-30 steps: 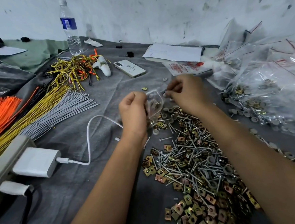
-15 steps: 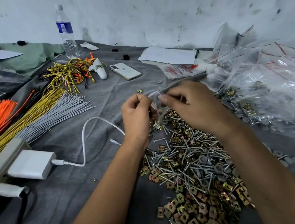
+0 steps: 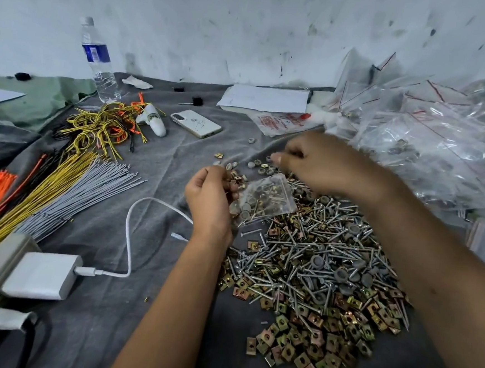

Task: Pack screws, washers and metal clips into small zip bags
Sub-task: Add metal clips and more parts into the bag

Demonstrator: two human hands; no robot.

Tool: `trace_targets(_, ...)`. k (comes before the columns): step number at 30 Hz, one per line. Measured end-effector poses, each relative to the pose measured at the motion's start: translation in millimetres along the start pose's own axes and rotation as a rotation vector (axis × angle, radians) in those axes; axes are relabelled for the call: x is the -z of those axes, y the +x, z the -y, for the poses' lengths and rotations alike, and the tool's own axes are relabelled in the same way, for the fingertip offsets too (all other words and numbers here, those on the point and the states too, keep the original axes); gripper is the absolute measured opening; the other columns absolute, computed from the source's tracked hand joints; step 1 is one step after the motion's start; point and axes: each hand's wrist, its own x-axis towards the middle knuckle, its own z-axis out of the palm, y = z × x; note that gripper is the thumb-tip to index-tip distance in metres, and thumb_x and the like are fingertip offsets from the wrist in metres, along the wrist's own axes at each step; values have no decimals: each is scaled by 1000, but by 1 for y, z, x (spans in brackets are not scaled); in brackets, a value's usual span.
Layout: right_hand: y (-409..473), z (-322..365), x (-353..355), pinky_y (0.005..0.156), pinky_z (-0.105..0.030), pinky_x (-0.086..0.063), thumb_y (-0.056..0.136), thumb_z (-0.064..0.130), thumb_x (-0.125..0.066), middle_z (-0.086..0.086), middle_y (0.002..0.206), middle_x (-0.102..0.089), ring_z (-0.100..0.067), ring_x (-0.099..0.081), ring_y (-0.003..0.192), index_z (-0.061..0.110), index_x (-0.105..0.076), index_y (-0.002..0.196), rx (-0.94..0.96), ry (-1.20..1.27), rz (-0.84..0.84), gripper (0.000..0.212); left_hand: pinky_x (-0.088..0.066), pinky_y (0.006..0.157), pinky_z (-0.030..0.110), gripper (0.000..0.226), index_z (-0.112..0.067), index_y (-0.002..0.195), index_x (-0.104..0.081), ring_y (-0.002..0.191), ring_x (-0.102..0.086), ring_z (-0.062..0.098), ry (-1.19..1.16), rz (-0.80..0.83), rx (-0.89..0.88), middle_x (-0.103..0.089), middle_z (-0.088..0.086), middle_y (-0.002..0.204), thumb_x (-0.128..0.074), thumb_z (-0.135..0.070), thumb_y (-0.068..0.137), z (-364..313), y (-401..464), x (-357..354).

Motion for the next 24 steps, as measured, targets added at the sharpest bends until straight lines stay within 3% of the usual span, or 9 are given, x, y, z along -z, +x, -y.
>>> trace_targets(3,1,-12,-24,47,-22,-38,102,58,-46,1,72,-63,-10,-60,54,24,-59,82,-131,-117,-4,42,-31,43,24,29,-13,67,-53,46,-44,14,62,-51,85,-49,-1,51,-50,-7,96,5,-1,0)
trace_targets(5,2,-19,-38,61,-28,-47,100,61,-48,-5,83,-68,-18,-63,68,14,-65,91,-216,-34,29,50,-29,45,26,26,-13,70,-55,47,-43,16,88,-73,111,-50,2,53,-50,-10,96,6,0,0)
trace_targets(6,3,-20,-45,69,-32,-51,99,58,-53,-7,88,-70,-21,-66,75,11,-68,96,-252,15,56,48,-28,46,26,26,-13,71,-56,47,-43,16,95,-80,118,-51,3,54,-51,-10,96,6,0,-1)
trace_targets(8,4,-21,-54,62,-29,-46,99,42,-64,-7,89,-72,-18,-65,73,11,-70,96,-274,98,65,32,-29,46,25,25,-12,71,-56,47,-43,16,91,-93,123,-50,2,54,-51,-10,95,6,0,-2)
trace_targets(11,6,-12,-46,56,-26,-36,100,31,-65,0,82,-66,-11,-54,63,18,-66,87,-207,126,23,19,-32,47,28,27,-11,67,-56,50,-44,18,111,-169,41,-48,0,51,-52,-6,94,2,-1,0)
trace_targets(14,5,9,-19,57,-22,-34,101,29,-62,14,80,-57,-2,-54,67,35,-55,82,-3,42,-42,21,-33,63,38,20,-7,74,-58,67,-42,24,146,-249,-86,-47,12,67,-53,-7,93,-2,2,3)
trace_targets(16,4,22,1,58,-20,-32,98,30,-66,18,80,-56,2,-53,70,34,-59,84,112,-49,-88,16,-34,68,40,17,-9,80,-57,74,-42,23,151,-249,-157,-48,11,77,-53,-8,96,-4,3,5)
trace_targets(21,-1,28,39,61,-21,-38,88,38,-77,16,79,-61,-3,-59,71,25,-73,83,187,-207,-164,14,-42,77,30,16,-17,89,-57,82,-52,10,245,-83,-313,-58,-4,87,-52,-31,95,-6,-4,1)
trace_targets(24,-12,27,45,72,-28,-52,85,39,-80,11,79,-70,-6,-67,76,25,-75,83,183,-198,-34,15,-49,82,25,38,-20,104,-62,95,-62,4,322,145,-285,-68,-10,102,-44,-53,94,-8,-9,-7)
